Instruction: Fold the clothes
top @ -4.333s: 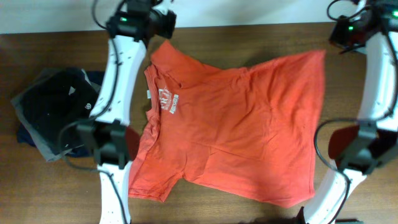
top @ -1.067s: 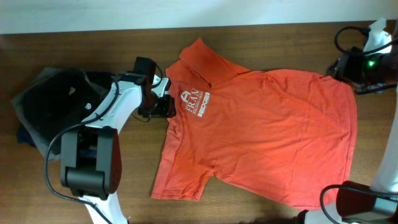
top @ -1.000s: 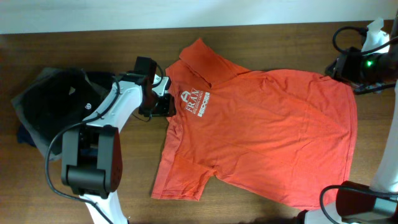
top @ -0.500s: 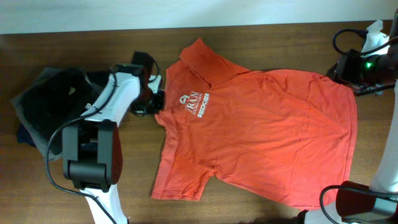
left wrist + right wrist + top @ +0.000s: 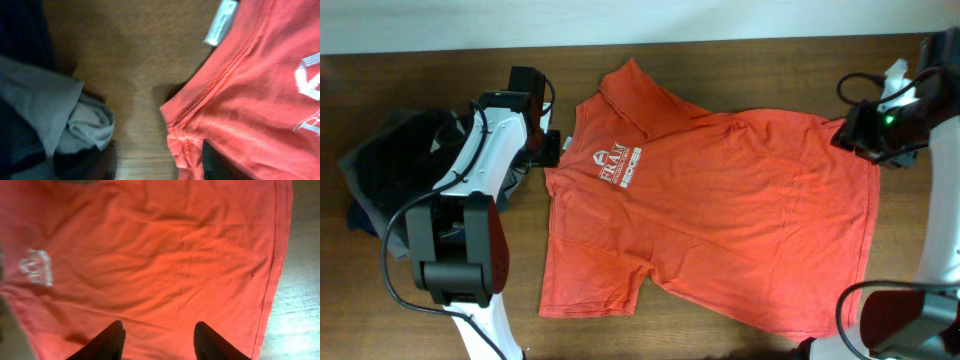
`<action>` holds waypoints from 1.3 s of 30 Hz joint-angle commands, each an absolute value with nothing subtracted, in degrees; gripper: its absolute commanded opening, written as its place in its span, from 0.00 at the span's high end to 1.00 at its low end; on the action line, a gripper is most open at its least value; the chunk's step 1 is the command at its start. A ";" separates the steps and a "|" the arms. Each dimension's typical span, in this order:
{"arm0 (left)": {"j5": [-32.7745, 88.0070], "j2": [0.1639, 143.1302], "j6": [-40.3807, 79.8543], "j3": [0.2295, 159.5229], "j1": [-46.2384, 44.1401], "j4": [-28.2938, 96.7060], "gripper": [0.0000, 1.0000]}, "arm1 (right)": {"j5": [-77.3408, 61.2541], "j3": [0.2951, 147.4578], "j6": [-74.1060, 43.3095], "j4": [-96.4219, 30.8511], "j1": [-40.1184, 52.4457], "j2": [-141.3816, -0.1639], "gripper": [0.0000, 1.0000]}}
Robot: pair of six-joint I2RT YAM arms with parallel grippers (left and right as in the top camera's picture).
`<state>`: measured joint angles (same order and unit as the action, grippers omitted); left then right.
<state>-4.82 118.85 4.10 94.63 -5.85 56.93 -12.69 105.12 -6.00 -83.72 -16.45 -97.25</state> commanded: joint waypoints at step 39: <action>16.60 133.49 -27.57 97.69 -10.15 39.22 1.00 | -18.87 63.86 -12.29 -61.89 -18.76 -97.12 0.95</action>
<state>20.75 130.52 -25.96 97.14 -10.50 40.45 -18.13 64.03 -12.86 -62.08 -18.76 -97.36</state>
